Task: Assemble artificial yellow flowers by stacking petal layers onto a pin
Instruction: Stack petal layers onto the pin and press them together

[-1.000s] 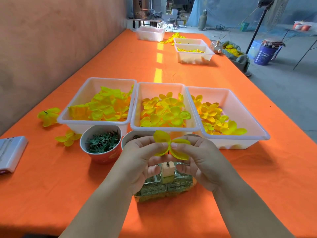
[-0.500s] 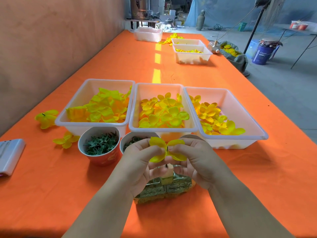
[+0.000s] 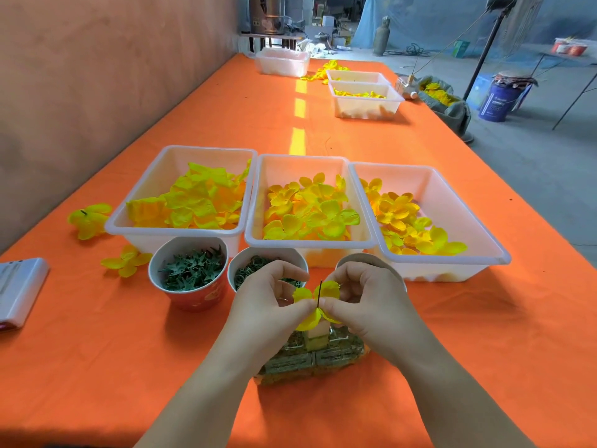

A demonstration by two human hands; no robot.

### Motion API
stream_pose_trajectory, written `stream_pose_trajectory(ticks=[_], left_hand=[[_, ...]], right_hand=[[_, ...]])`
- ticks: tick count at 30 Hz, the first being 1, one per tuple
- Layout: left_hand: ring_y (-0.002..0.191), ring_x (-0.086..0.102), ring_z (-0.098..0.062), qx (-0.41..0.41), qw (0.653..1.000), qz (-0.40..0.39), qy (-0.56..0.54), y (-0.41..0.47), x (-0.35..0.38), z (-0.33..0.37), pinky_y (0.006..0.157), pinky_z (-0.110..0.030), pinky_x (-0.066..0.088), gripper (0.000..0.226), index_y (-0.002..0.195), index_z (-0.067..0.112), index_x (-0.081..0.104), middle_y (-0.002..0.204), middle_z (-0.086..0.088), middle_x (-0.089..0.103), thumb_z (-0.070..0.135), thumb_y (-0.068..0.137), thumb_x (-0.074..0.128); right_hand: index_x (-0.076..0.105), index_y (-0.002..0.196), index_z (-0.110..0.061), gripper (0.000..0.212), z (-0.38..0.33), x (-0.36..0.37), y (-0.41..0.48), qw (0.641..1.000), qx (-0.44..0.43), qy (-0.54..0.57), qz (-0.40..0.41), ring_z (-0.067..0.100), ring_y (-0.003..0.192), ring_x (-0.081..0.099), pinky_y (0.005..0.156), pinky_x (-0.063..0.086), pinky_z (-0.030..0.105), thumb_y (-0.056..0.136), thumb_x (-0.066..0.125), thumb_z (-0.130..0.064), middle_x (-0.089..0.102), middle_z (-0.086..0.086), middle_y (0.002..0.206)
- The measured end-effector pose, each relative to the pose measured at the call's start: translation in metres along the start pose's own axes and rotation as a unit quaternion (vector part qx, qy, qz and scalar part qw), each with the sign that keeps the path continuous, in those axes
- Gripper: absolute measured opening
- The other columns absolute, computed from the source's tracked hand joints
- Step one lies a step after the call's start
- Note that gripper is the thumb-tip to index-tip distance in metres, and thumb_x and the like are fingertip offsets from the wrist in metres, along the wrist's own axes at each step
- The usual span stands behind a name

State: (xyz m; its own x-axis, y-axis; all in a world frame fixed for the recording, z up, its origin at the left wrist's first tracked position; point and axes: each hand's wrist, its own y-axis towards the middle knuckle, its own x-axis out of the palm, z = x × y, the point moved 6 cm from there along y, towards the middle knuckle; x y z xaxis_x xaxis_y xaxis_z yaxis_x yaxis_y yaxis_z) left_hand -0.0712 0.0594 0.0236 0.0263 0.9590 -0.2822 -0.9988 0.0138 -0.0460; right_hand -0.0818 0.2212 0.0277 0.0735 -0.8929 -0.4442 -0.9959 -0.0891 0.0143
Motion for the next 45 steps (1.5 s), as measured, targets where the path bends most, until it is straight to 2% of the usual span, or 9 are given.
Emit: stream_pose_trajectory(ticks=[4, 10, 15, 24, 27, 32, 37, 42, 45], left_hand=[[0.042, 0.043, -0.006, -0.049, 0.996, -0.026, -0.068, 0.0, 0.002, -0.008, 0.045, -0.025, 0.041, 0.022, 0.099, 0.025, 0.069, 0.074, -0.004, 0.061, 0.008, 0.085, 0.074], [0.05, 0.047, -0.011, -0.067, 0.991, -0.049, -0.105, -0.001, 0.003, -0.012, 0.045, -0.025, 0.042, 0.024, 0.097, 0.024, 0.07, 0.075, -0.004, 0.063, 0.003, 0.085, 0.074], [0.056, 0.055, -0.012, -0.06, 0.994, -0.038, -0.083, 0.002, 0.004, -0.012, 0.047, -0.025, 0.044, 0.029, 0.096, 0.024, 0.069, 0.083, -0.006, 0.067, -0.002, 0.083, 0.072], [0.053, 0.057, -0.01, -0.016, 1.0, -0.019, -0.018, 0.003, 0.002, -0.008, 0.051, -0.028, 0.042, 0.032, 0.092, 0.023, 0.066, 0.091, -0.008, 0.062, -0.005, 0.077, 0.069], [0.062, 0.058, -0.019, 0.037, 0.999, -0.016, -0.018, 0.0, 0.004, 0.001, 0.058, -0.032, 0.044, 0.038, 0.089, 0.027, 0.066, 0.084, -0.003, 0.063, -0.008, 0.075, 0.061], [0.081, 0.063, -0.001, 0.108, 0.992, 0.06, -0.031, -0.01, -0.008, 0.011, 0.057, -0.017, 0.047, 0.027, 0.074, 0.03, 0.074, 0.106, 0.015, 0.064, 0.009, 0.068, 0.058], [0.117, 0.054, 0.003, 0.12, 0.988, 0.015, 0.094, -0.013, -0.003, 0.006, 0.087, -0.028, 0.054, 0.022, 0.078, 0.03, 0.076, 0.12, 0.013, 0.058, 0.008, 0.076, 0.077], [0.11, 0.056, 0.003, 0.101, 0.99, 0.013, 0.103, -0.011, 0.0, 0.004, 0.085, -0.027, 0.05, 0.017, 0.078, 0.032, 0.076, 0.116, 0.016, 0.06, 0.015, 0.078, 0.08], [0.077, 0.062, -0.002, 0.076, 0.994, 0.027, 0.075, -0.009, -0.002, 0.001, 0.066, -0.02, 0.047, 0.027, 0.089, 0.033, 0.07, 0.099, 0.016, 0.064, 0.009, 0.079, 0.075]], right_hand=[[0.069, 0.079, -0.025, 0.012, -0.001, 0.002, -0.001, 1.0, -0.01, -0.015, 0.001, 0.027, 0.067, 0.067, 0.065, 0.055, 0.045, 0.079, 0.076, -0.015, 0.066, 0.009, 0.07], [0.069, 0.081, -0.023, 0.015, 0.004, 0.004, -0.004, 0.999, 0.017, 0.042, -0.018, 0.018, 0.06, 0.07, 0.048, 0.046, 0.017, 0.083, 0.075, -0.01, 0.07, 0.006, 0.071], [0.068, 0.079, -0.026, 0.014, 0.001, 0.005, -0.005, 0.999, -0.023, -0.024, 0.026, 0.016, 0.064, 0.066, 0.061, 0.055, 0.036, 0.083, 0.074, -0.014, 0.069, -0.002, 0.071], [0.065, 0.08, -0.029, 0.019, 0.005, 0.008, -0.008, 0.993, -0.041, -0.088, 0.06, 0.005, 0.058, 0.053, 0.056, 0.042, 0.02, 0.078, 0.072, -0.012, 0.06, -0.008, 0.067], [0.066, 0.089, -0.028, 0.021, 0.011, 0.007, -0.005, 0.999, 0.029, -0.016, 0.032, 0.012, 0.057, 0.06, 0.056, 0.052, 0.028, 0.079, 0.073, -0.01, 0.061, -0.001, 0.067], [0.066, 0.102, -0.017, 0.019, 0.024, 0.01, -0.007, 0.983, 0.132, 0.127, -0.012, 0.022, 0.07, 0.074, 0.049, 0.048, 0.025, 0.089, 0.066, -0.004, 0.073, 0.017, 0.088], [0.067, 0.101, -0.015, 0.017, 0.024, 0.008, -0.01, 0.978, 0.138, 0.157, -0.027, 0.017, 0.065, 0.072, 0.051, 0.047, 0.026, 0.088, 0.067, -0.003, 0.072, 0.009, 0.078], [0.07, 0.099, -0.014, 0.014, 0.021, 0.008, -0.011, 0.978, 0.133, 0.153, -0.048, 0.014, 0.069, 0.073, 0.055, 0.046, 0.024, 0.087, 0.069, -0.007, 0.073, -0.001, 0.077], [0.071, 0.094, -0.013, 0.006, 0.02, 0.008, -0.011, 0.979, 0.133, 0.142, -0.061, 0.016, 0.07, 0.074, 0.055, 0.046, 0.024, 0.089, 0.069, -0.01, 0.076, 0.002, 0.081]])
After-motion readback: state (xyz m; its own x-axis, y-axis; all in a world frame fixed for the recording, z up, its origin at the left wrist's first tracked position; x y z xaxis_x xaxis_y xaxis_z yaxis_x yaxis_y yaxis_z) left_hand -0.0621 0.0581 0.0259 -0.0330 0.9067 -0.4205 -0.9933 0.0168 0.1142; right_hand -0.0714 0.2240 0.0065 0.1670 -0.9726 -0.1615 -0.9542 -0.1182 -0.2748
